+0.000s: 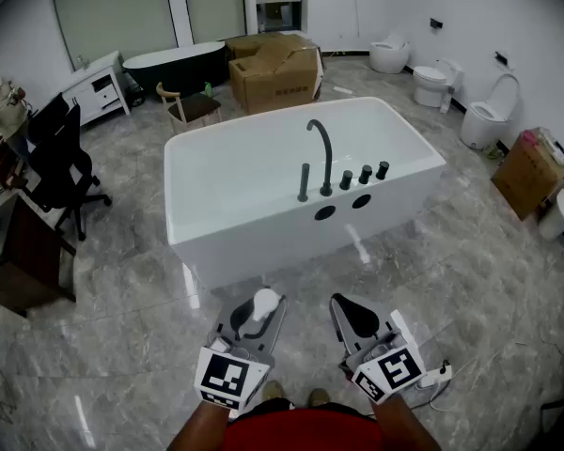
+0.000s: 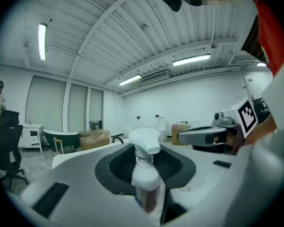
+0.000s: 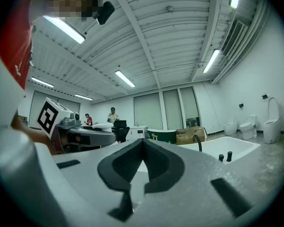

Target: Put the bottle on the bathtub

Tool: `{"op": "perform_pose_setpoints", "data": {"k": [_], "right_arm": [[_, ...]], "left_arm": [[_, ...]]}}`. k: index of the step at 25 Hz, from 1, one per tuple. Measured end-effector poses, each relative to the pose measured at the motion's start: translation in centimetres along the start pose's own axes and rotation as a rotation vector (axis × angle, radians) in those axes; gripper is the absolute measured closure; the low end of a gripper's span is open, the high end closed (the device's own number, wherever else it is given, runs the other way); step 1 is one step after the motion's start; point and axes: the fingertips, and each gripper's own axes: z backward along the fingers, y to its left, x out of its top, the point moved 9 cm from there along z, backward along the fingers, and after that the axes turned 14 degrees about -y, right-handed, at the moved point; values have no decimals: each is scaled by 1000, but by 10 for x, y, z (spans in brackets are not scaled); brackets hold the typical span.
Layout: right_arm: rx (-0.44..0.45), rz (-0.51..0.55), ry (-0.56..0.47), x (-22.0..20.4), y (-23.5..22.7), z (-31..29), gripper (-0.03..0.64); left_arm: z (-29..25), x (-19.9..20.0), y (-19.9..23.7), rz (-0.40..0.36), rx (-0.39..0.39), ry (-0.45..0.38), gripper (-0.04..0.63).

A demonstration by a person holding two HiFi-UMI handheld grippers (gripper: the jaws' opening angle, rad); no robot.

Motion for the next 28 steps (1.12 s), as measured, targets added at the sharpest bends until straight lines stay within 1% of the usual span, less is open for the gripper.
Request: {"op": "perform_pose_setpoints", "data": {"k": [4,7,12,17,20,23,28], "right_arm": [[-8,4,4,-4,5,-11,612],[-9,-19,-11,-7,10,-21,612],[-36,-19,-2,-15,22,-36,612],[-58,2,35,-26,28,-46,612],[-75,2,43,-31,21,-55,612],[-80,2,40,-38,9,-69,612],[-93,-8,34,-56,-35,-98,612]], "left_arm": [[0,12,10,19,-6,13,491],[2,13,21,36,-9,17,491],[9,5,44,46,-23,-2,491],[3,-12,69,41,-33,-23,491],[-8,-15,80,58,-44,-4,491],[-23,-29,94,43,-45,-4,491],[-67,-45,117,60,-33,30,491]]}}
